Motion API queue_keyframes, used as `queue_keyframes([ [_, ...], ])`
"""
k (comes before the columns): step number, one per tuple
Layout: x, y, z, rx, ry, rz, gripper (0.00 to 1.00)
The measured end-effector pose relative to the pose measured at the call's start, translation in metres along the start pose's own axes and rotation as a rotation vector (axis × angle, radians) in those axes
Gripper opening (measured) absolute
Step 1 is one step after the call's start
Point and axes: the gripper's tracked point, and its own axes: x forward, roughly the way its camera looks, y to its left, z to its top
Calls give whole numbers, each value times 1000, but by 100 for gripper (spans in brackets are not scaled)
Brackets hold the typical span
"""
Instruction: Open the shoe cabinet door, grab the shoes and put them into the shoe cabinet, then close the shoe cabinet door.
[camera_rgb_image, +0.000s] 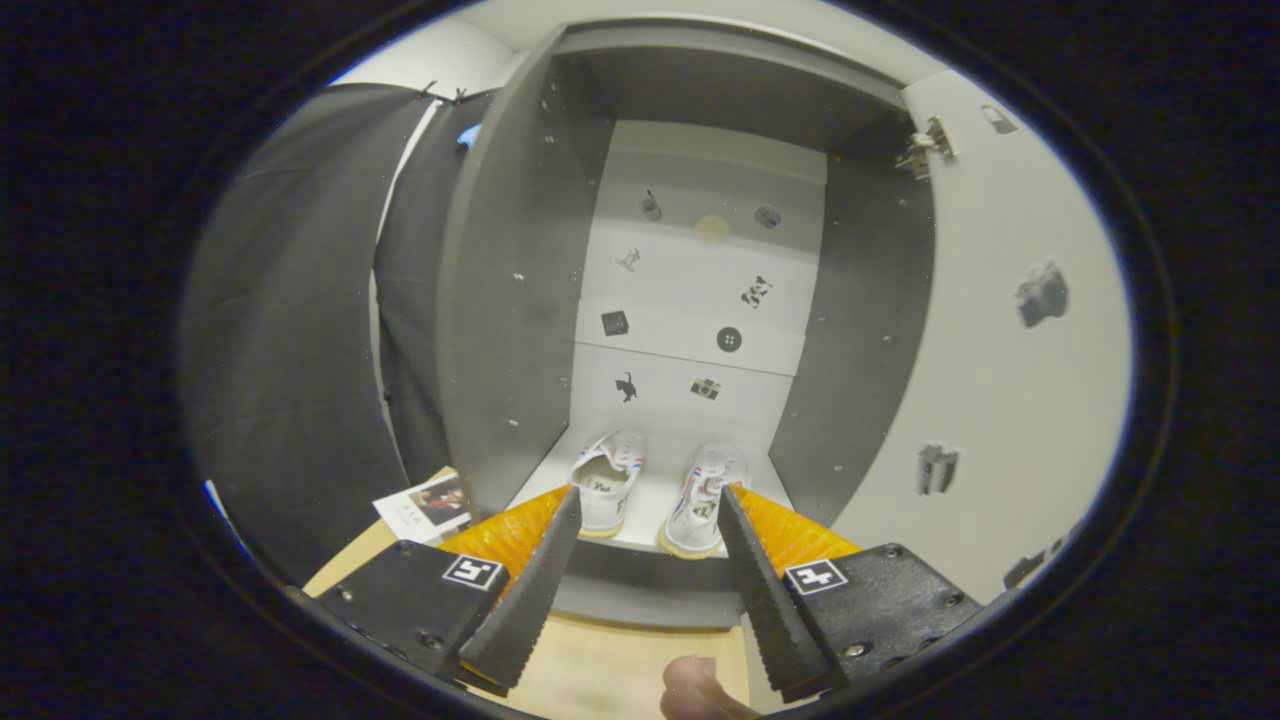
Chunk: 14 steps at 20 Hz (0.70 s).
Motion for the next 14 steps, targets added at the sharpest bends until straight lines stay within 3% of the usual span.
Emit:
queue_keyframes([
  [3,-69,4,2,23,-32,18,99],
  [8,-180,-23,8,36,-87,-24,100],
  [14,-278,-85,21,87,-152,-82,100],
])
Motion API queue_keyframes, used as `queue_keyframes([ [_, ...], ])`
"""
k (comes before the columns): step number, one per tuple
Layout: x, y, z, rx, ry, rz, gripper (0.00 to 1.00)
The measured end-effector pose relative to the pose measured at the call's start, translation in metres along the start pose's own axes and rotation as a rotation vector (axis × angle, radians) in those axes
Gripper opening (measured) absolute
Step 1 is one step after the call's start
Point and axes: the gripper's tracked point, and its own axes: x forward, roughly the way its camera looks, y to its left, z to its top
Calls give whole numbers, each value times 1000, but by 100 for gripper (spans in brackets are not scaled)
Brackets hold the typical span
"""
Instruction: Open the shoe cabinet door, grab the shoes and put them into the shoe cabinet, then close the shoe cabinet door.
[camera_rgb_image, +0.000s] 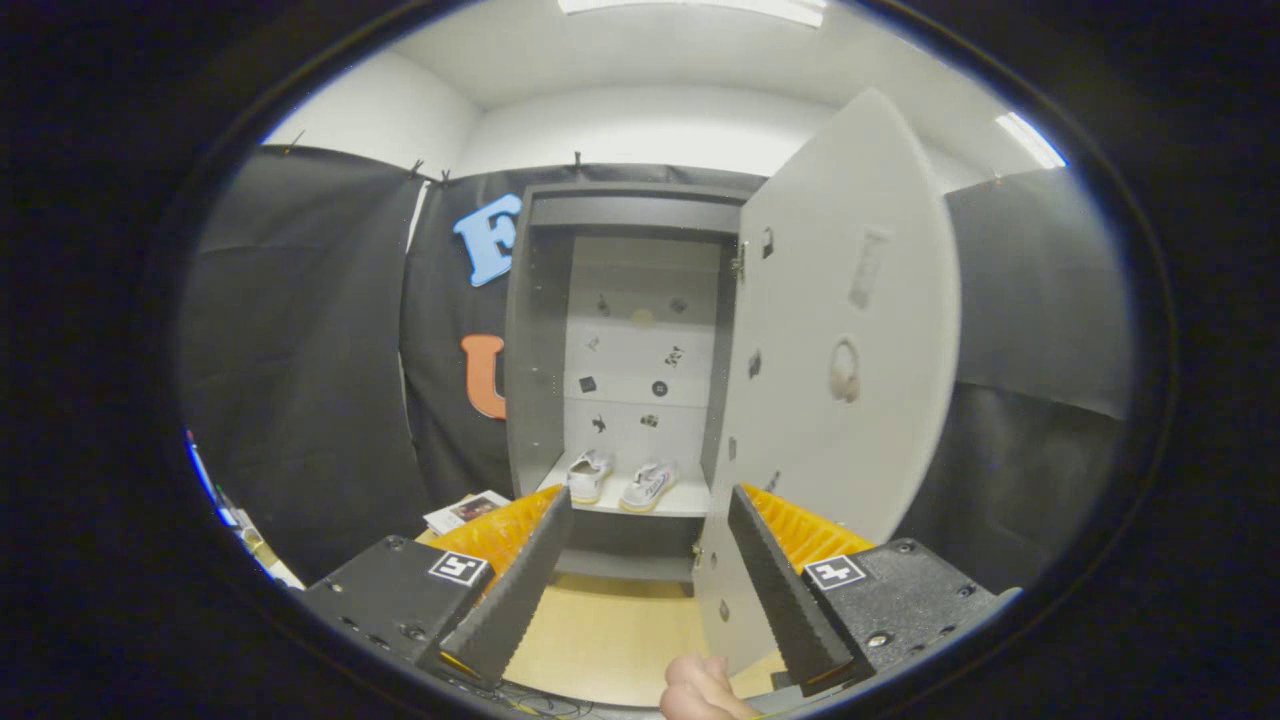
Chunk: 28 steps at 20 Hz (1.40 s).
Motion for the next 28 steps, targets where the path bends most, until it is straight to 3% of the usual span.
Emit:
queue_keyframes([
  [7,-44,-110,23,23,-49,-11,100],
  [12,-36,-195,14,14,-36,-39,100],
  [15,-8,-228,0,15,-13,-39,100],
  [22,57,-244,-47,34,95,26,100],
  [28,72,-217,-55,26,120,62,99],
])
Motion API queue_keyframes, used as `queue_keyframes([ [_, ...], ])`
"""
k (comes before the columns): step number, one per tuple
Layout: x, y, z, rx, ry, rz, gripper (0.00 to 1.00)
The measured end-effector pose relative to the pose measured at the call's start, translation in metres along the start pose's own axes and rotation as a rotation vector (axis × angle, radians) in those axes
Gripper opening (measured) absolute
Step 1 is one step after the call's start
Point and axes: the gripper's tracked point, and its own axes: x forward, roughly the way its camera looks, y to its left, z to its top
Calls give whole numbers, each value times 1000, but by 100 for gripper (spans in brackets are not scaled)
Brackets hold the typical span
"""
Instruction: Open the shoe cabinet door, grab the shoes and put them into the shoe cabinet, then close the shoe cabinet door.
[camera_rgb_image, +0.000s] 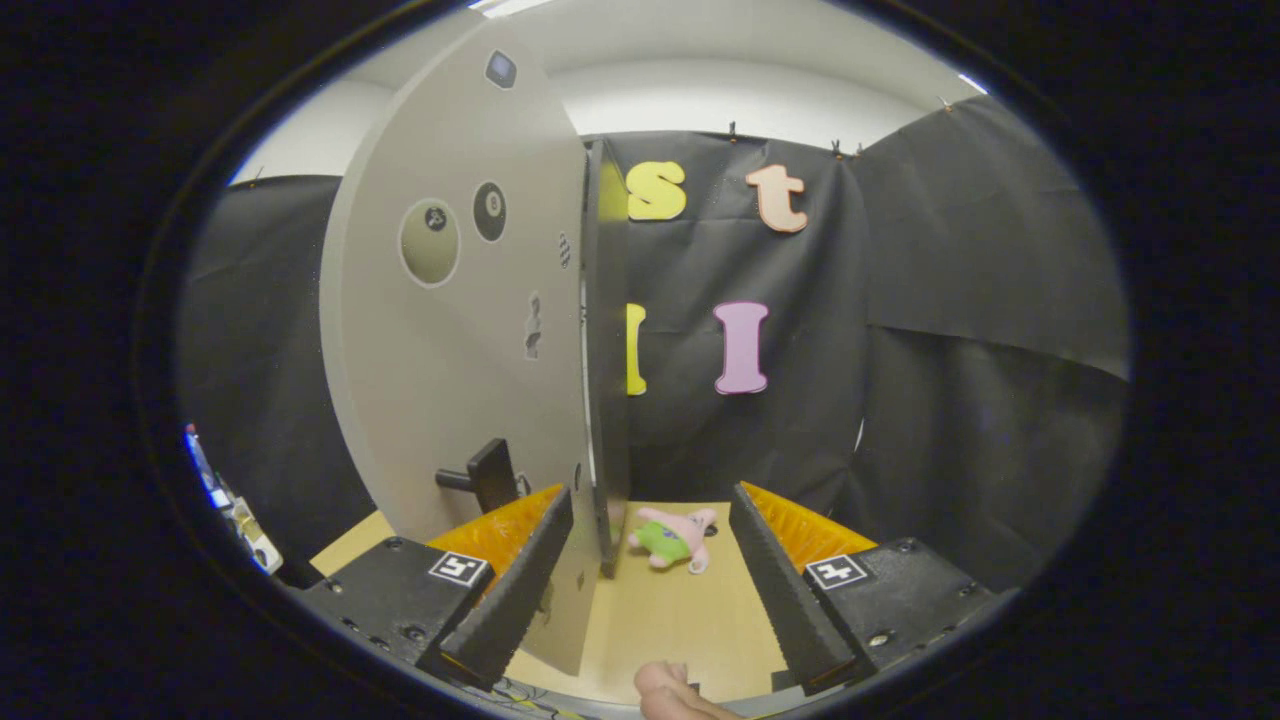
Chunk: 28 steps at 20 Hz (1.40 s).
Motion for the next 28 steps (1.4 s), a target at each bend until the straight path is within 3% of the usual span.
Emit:
queue_keyframes([
  [5,-4,14,1,-14,-16,-51,95],
  [10,-10,30,-3,73,-10,-106,92],
  [14,-14,51,1,17,-21,-160,92],
  [17,-16,74,2,-10,-26,-205,92],
  [23,-10,129,1,64,-14,-251,92],
  [28,9,187,4,38,-12,-232,92],
])
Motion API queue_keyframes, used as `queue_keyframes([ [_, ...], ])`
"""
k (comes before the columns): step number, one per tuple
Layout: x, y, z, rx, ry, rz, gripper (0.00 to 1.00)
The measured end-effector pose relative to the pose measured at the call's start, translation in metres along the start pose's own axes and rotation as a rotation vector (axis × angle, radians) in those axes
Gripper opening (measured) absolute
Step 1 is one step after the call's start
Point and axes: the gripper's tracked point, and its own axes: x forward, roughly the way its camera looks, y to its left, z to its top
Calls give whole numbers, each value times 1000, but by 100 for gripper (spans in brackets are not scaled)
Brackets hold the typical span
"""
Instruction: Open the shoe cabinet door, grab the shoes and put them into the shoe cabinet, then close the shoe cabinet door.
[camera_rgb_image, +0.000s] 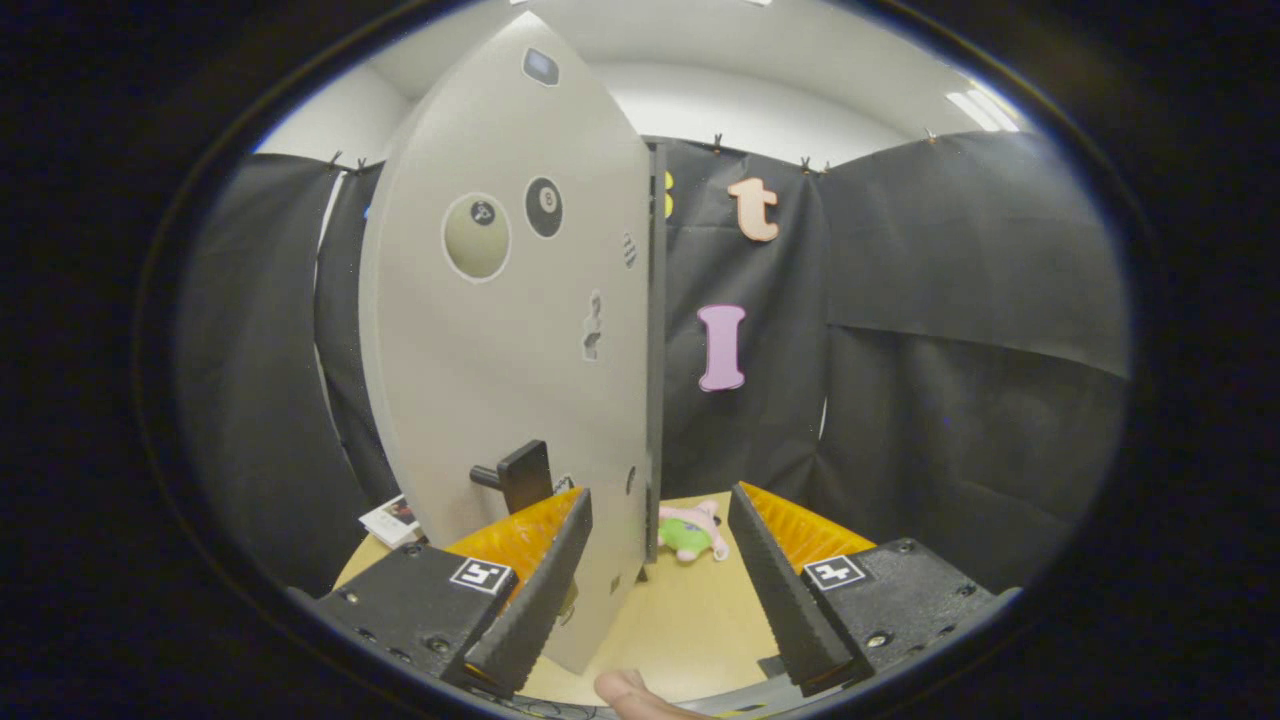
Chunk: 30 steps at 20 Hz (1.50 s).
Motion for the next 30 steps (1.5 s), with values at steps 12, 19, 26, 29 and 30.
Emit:
queue_keyframes([
  [12,40,173,-14,-18,98,281,94],
  [19,7,149,1,-25,49,277,94],
  [26,-36,128,27,-19,-16,259,94],
  [29,-57,121,42,-11,-49,259,94],
  [30,-66,120,44,0,-49,261,94],
])
